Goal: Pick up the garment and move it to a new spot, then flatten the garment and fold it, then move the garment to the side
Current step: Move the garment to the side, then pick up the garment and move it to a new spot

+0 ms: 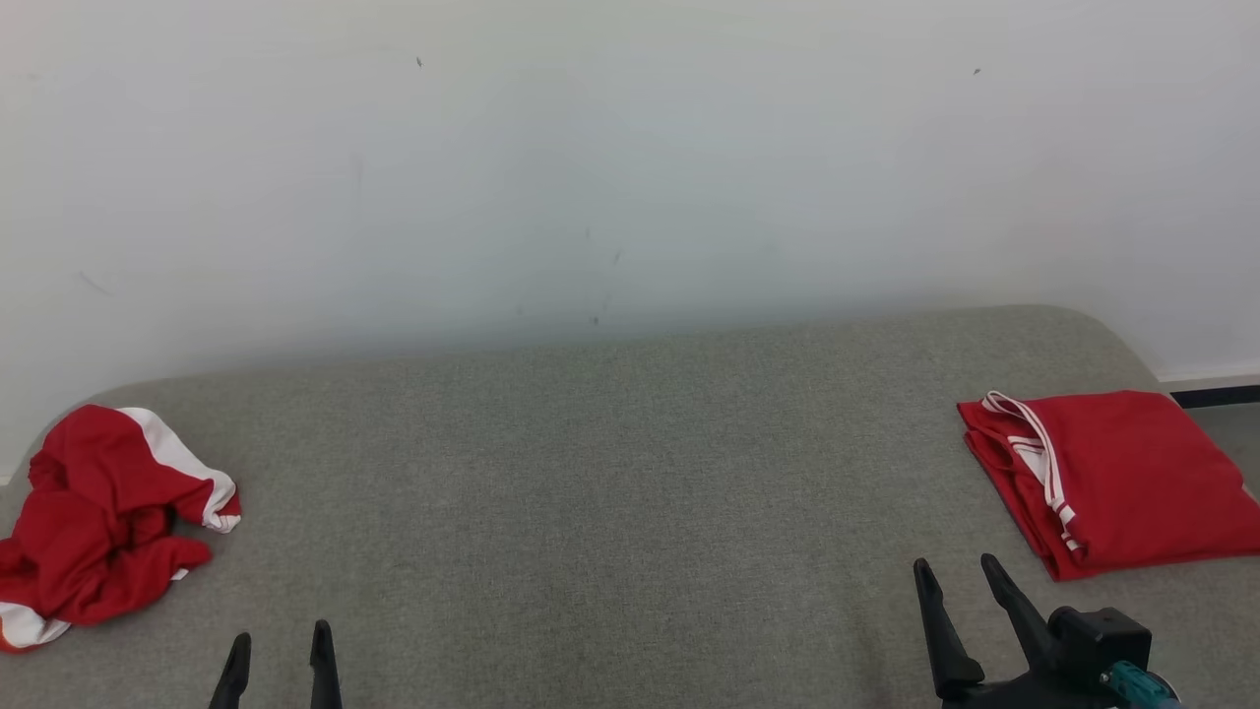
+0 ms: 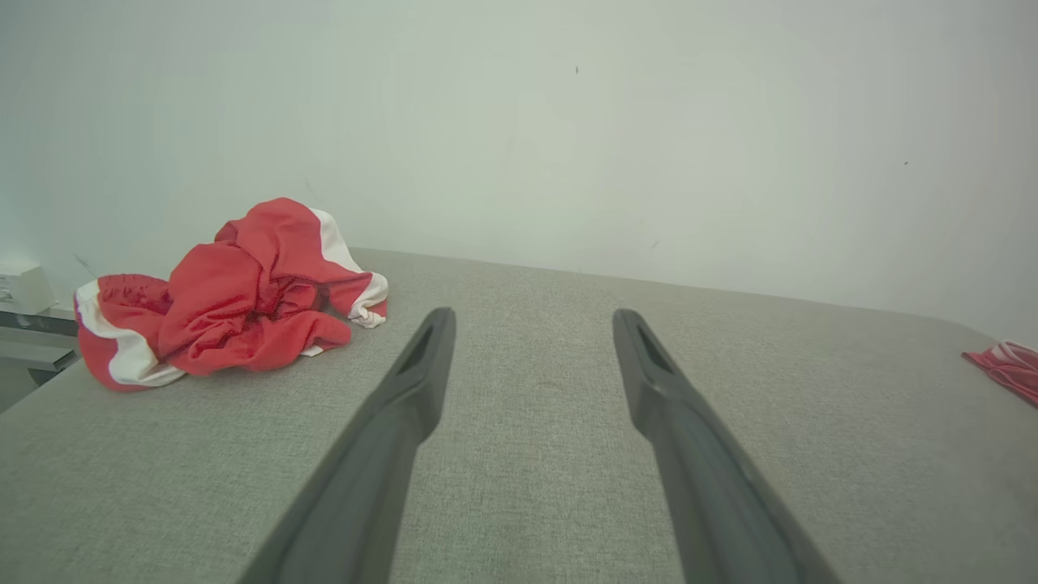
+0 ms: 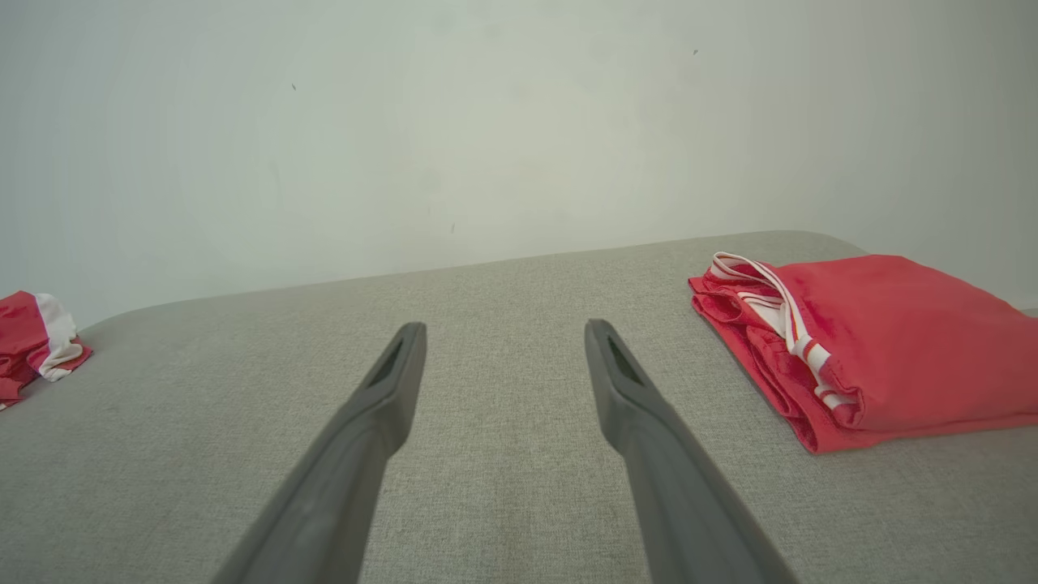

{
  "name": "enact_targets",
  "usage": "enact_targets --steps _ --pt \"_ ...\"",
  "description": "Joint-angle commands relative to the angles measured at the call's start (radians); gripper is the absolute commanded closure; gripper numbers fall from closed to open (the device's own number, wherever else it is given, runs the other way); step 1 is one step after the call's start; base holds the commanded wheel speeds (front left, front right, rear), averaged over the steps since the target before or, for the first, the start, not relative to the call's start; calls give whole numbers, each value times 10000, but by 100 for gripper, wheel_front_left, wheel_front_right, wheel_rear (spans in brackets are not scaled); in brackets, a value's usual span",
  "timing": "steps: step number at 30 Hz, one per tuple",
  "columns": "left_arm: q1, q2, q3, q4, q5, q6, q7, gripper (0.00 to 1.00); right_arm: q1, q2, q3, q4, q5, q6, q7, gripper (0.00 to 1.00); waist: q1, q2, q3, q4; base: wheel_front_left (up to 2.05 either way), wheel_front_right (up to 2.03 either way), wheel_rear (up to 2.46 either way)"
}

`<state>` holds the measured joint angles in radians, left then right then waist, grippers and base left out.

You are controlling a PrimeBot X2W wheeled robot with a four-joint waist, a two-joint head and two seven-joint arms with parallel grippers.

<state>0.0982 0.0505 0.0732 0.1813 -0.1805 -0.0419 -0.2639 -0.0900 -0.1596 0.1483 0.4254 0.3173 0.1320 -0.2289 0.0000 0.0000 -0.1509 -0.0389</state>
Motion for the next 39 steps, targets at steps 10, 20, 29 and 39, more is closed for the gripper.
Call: enact_targets --steps 10,20,29,39 --pt "-244 3 -48 126 36 -73 -2 0 92 197 26 84 -67 -29 -114 0 0 0 70 -14 0 0 0" --pt "-133 3 -172 16 52 67 -2 0 101 330 -25 160 -52 -29 -188 0 0 0 202 143 0 0 0" --pt "-11 6 -230 -93 263 209 -2 0 155 503 141 290 53 -29 -256 0 0 0 147 1094 0 0 0" --pt "206 12 147 -170 567 176 -2 0 -7 698 431 448 185 -29 -325 0 0 0 0 2611 0 0 0"
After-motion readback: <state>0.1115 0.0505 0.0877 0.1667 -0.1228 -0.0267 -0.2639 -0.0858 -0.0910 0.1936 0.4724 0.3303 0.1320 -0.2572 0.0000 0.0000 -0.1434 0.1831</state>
